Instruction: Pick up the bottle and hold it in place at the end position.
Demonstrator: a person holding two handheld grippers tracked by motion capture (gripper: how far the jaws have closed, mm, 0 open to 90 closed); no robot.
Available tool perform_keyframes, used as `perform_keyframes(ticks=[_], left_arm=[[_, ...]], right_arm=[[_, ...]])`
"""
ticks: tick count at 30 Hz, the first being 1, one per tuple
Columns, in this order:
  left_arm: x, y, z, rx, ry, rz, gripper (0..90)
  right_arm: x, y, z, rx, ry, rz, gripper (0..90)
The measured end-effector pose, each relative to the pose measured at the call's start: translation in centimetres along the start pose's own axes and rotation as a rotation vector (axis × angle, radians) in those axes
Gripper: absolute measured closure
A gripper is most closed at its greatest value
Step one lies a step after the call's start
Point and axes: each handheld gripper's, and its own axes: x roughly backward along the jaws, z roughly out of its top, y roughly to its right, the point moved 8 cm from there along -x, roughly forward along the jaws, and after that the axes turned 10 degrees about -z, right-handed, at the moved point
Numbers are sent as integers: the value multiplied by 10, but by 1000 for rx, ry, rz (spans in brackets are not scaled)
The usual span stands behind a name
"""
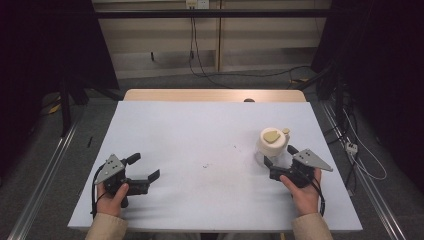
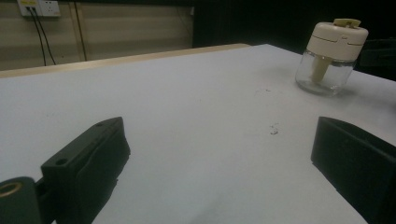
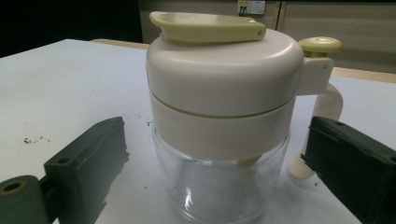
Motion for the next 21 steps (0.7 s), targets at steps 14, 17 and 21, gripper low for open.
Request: perform_keyframes(ticks=[14,17,21], left_arm=[[0,1,0,2,-1,-2,35],[-1,1,0,2,-1,-4,35],[-1,2,0,1,3,-10,35]], right_arm=[[-10,2,4,-16,-2,9,23],[-14,2,5,-18,-5,15,29],[-20,1,3,-21,-21,23,30]])
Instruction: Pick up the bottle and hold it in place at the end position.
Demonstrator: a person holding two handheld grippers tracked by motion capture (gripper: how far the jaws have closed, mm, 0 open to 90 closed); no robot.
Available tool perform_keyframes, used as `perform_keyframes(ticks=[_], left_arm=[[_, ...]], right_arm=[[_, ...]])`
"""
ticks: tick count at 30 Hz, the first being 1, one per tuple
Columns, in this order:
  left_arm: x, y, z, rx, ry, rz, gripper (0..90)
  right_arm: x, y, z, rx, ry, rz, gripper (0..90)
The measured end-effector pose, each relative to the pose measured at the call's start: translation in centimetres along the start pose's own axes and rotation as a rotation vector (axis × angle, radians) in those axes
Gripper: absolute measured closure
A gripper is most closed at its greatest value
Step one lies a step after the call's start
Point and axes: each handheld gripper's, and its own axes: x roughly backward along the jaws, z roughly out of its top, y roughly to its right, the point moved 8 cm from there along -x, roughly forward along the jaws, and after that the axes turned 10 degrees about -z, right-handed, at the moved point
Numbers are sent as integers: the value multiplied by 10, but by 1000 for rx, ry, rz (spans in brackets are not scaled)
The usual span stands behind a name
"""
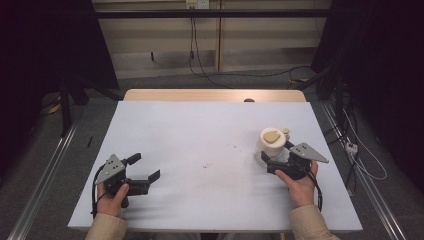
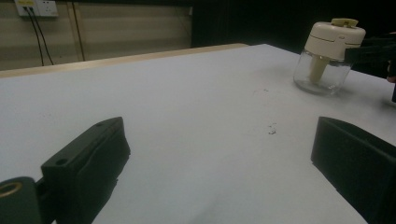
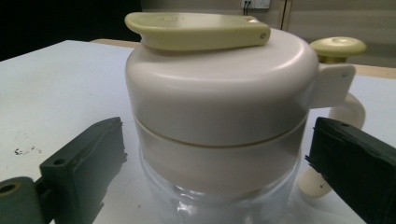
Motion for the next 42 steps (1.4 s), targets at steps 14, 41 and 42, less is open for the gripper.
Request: perform_keyframes(ticks=[14,41,42], left_arm=[[-2,1,-1,-9,-6,-11,35],[-4,-1,-5,-6,-29,-7,36],[-4,-1,-4,-6,-28,-5,35]], right_arm=[[-18,-2,2,-3,-17,12,24],[-33,-2,4,-11,-45,43,63],[-33,-3,4,-10,-43,42,63]])
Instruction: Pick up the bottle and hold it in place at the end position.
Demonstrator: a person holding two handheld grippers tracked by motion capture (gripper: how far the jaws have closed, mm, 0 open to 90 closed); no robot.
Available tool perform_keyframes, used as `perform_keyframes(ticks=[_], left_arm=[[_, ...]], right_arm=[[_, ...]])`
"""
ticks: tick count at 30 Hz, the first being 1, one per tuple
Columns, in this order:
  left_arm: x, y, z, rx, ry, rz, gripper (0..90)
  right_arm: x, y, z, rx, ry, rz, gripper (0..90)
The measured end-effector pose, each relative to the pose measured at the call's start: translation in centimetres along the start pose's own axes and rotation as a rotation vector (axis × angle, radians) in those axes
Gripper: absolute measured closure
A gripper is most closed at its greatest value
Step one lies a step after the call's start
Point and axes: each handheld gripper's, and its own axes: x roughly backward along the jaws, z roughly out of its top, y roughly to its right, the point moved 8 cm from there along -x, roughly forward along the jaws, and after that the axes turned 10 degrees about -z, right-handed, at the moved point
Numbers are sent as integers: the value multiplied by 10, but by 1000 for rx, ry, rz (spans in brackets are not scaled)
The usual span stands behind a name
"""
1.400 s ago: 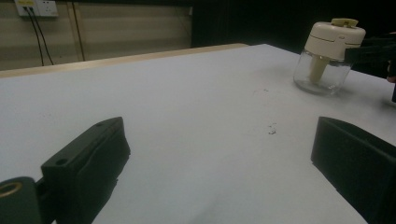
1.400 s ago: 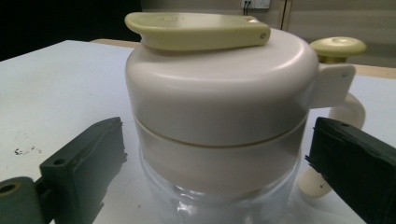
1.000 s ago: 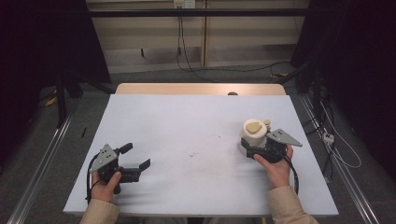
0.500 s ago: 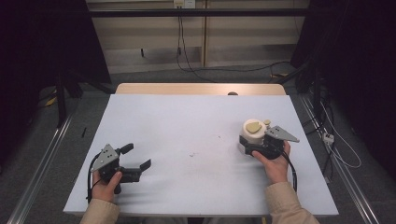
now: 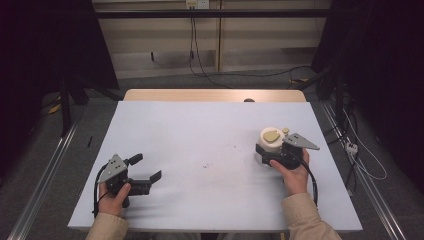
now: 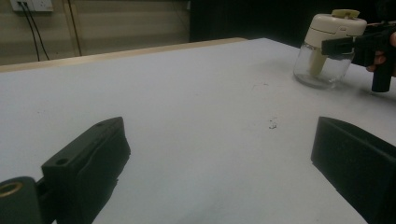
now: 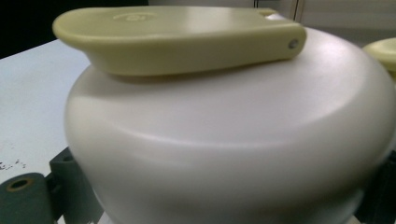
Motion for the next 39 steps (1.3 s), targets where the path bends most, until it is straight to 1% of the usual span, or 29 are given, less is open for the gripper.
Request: perform_keyframes(ticks=[6,11,15,16,17,20,23,25,27,29,30,32,34,35,36,37,39], left_arm=[[0,1,1,6,8,-4,35],[0,1,2,5,15,-5,36],[0,1,2,4,17,-5,35],[0,2,3,4,18,-5,35],[1,2,3,4,16,-5,36],[1,2,3,6,18,-5,36],[1,2,3,5,22,-6,35],[1,2,4,5,23,-5,35],[0,2,3,5,17,-4,36],[0,2,3,6,18,-6,36],[0,2,3,7,21,-9,35],[0,2,3,0,19,-10,35],[0,2,4,4,22,-9,35],[1,2,4,0,23,-8,35],[1,2,5,-1,30,-11,35],[1,2,5,1,35,-11,35],[1,2,5,1,34,-9,35]], right_arm=[[1,-2,0,2,9,-20,65],[0,-2,1,5,13,-25,66],[1,-5,3,4,24,-15,67],[1,-6,4,6,29,-11,67],[3,-8,7,10,46,-9,68],[4,-11,10,11,59,1,68],[4,-12,11,15,54,-2,68],[3,-14,12,16,59,7,69],[3,-19,12,25,52,15,69],[2,-20,12,26,51,18,69],[1,-23,14,21,53,29,69],[-1,-26,15,24,54,26,69],[-4,-29,16,8,58,30,69],[-4,-29,16,8,58,30,69],[-7,-33,18,6,61,40,69],[-8,-34,20,7,67,37,69],[-11,-38,21,-8,65,42,69]])
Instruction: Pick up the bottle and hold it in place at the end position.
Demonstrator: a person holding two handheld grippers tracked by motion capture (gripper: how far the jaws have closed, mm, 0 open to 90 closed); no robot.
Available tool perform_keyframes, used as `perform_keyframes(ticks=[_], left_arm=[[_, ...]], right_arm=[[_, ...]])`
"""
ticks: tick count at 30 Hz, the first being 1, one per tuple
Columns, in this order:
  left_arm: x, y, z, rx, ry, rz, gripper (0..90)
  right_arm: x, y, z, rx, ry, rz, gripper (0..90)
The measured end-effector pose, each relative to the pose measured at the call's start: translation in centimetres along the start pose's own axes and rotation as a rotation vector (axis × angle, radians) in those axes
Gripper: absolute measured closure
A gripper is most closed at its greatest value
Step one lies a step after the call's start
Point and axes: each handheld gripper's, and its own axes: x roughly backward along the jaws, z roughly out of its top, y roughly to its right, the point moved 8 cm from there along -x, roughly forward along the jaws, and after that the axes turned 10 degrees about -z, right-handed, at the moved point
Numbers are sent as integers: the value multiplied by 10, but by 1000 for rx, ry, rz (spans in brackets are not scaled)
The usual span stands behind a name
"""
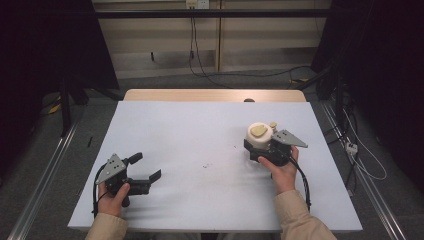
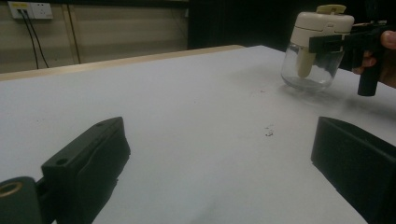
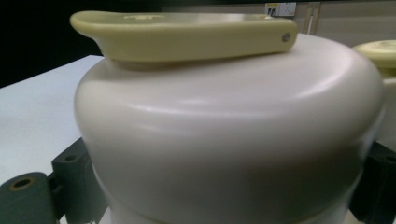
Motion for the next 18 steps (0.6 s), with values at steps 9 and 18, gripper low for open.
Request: perform_keyframes(ticks=[9,18], left_arm=[[3,0,1,-1,5,6,34],[2,1,1,2,5,7,35]], right_arm=[[-5,-11,0,15,-13,15,69],[-7,-15,3,15,-8,19,69]])
